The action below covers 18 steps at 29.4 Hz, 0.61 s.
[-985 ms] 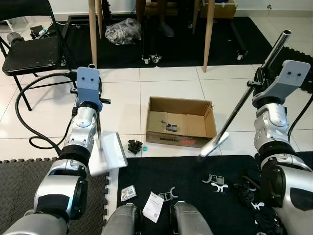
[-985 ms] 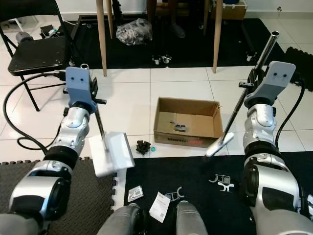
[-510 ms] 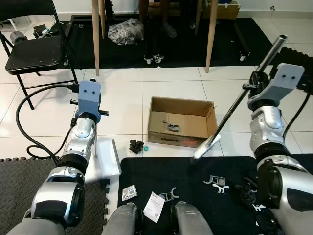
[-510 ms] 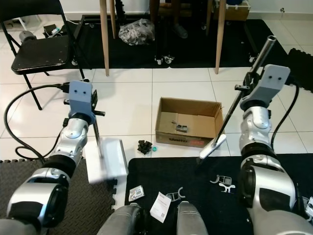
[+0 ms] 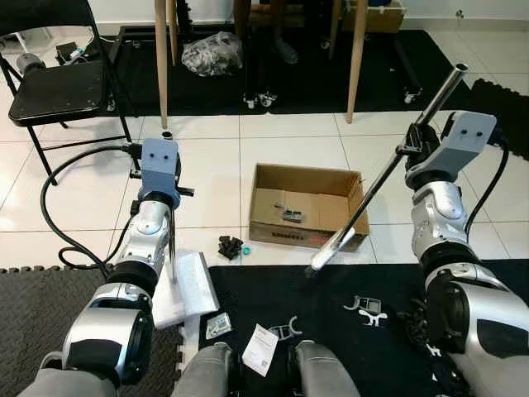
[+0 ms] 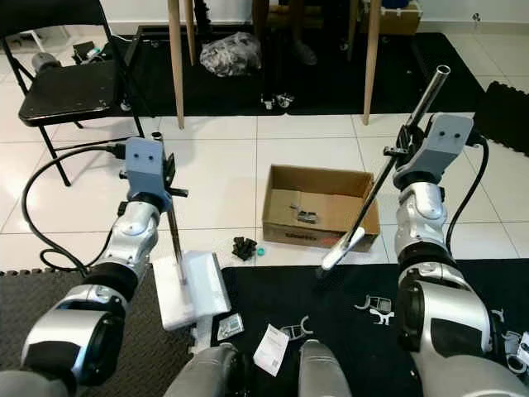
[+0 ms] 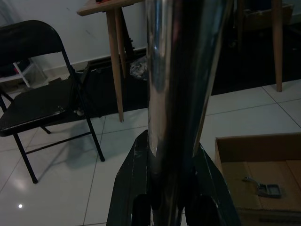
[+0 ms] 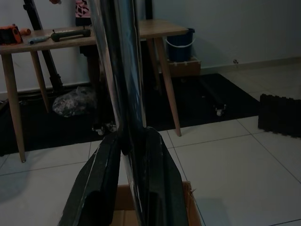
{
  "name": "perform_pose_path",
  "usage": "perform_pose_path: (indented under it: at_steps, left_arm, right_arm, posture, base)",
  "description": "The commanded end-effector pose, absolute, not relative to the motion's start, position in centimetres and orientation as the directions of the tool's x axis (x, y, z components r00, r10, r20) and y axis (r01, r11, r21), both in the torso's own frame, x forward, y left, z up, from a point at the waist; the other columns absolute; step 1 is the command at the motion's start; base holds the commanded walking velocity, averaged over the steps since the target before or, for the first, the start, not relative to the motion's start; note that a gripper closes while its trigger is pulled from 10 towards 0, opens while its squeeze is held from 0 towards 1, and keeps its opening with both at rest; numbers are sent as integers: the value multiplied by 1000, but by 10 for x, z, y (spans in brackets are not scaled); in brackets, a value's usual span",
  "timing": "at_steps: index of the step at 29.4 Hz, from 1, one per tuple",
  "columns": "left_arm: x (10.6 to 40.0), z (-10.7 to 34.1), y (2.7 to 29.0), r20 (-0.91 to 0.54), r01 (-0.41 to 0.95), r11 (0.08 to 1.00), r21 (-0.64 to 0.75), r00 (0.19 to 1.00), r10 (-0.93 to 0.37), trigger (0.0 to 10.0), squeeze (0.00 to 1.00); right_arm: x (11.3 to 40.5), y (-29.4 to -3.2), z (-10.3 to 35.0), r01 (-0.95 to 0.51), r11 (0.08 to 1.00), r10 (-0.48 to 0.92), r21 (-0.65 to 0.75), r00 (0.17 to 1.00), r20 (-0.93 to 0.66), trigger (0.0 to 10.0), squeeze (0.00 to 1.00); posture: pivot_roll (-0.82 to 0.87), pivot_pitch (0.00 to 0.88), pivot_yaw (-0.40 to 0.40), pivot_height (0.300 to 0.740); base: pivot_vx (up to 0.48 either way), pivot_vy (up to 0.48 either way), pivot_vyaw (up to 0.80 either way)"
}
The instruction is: Sweep floor
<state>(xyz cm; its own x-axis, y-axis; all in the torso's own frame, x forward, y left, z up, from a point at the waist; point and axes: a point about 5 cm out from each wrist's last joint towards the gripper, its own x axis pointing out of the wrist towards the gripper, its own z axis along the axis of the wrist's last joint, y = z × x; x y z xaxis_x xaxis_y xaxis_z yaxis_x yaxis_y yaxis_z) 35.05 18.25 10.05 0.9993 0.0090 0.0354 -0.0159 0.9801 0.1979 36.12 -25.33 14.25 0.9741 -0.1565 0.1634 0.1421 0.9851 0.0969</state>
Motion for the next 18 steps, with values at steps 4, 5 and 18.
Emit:
perform_pose_path:
  at_steps: [4,5,18]
  left_arm:
    - [352,110,179,94,-9,979,204,995,-11,10000,0]
    - [352,110,178,93,-7,979,206,996,-12,10000,0]
    - [353,111,177,96,-3,979,204,995,-17,10000,0]
  right_arm:
    - [364,-250,148,132,985,-150,108,971,187,10000,0]
    - [364,-249,147,130,986,-148,108,971,185,10000,0]
    - [364,-248,146,127,986,-145,110,973,180,10000,0]
  posture:
    - [-22,47,28,740]
    - [-22,47,28,740]
    - [-24,49,30,740]
  base:
    - [0,0,0]
    - [0,0,0]
    - [0,0,0]
